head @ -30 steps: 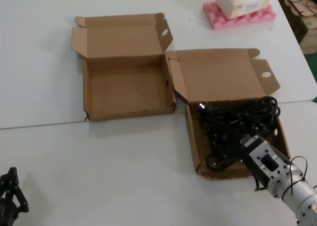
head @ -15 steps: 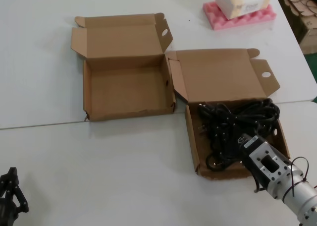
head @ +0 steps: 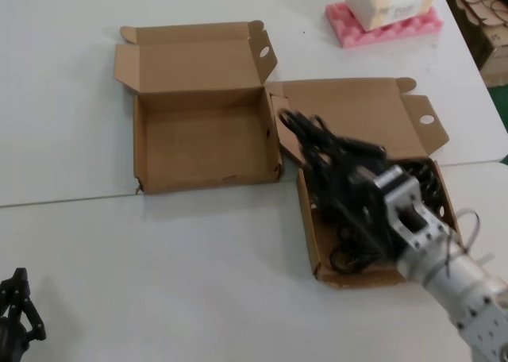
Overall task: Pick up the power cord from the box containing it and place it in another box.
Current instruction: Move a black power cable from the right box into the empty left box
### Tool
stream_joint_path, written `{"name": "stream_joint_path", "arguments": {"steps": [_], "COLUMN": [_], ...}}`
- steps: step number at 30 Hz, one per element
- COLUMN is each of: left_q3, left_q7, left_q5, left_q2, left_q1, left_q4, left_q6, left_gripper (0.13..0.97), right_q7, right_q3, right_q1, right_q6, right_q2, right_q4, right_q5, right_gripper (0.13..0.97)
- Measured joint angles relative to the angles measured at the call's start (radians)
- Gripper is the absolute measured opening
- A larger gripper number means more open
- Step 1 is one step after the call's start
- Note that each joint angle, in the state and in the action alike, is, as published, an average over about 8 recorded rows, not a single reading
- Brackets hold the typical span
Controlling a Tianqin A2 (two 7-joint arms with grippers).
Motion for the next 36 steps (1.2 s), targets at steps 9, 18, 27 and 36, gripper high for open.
{"name": "stream_joint_path", "arguments": {"steps": [9,18,27,36], "left_q3": [0.000,0.000,0.000,0.000], "left_q7": [0.000,0.000,0.000,0.000], "left_q5": [0.000,0.000,0.000,0.000], "left_q2": [0.000,0.000,0.000,0.000], "left_q1": [0.000,0.000,0.000,0.000], "left_q4": [0.000,0.000,0.000,0.000], "left_q6": [0.000,0.000,0.000,0.000], "left_gripper": [0.163,0.163,0.163,0.163], "right_q7": [0.000,0.000,0.000,0.000], "right_q3": [-0.019,-0.277,-0.411,-0.430], "right_q1": [0.156,0.432,0.584,0.621], "right_q6": [-0.108,-0.117,-0.108,-0.095], "right_q2": [-0.168,-0.368,-0.574,-0.648], "right_q4": [-0.058,-0.448,-0.847,-0.989], "right_q5": [-0.075,-0.149,-0.236,-0.270], "right_gripper": [0.197,0.196,0.195,0.195]}}
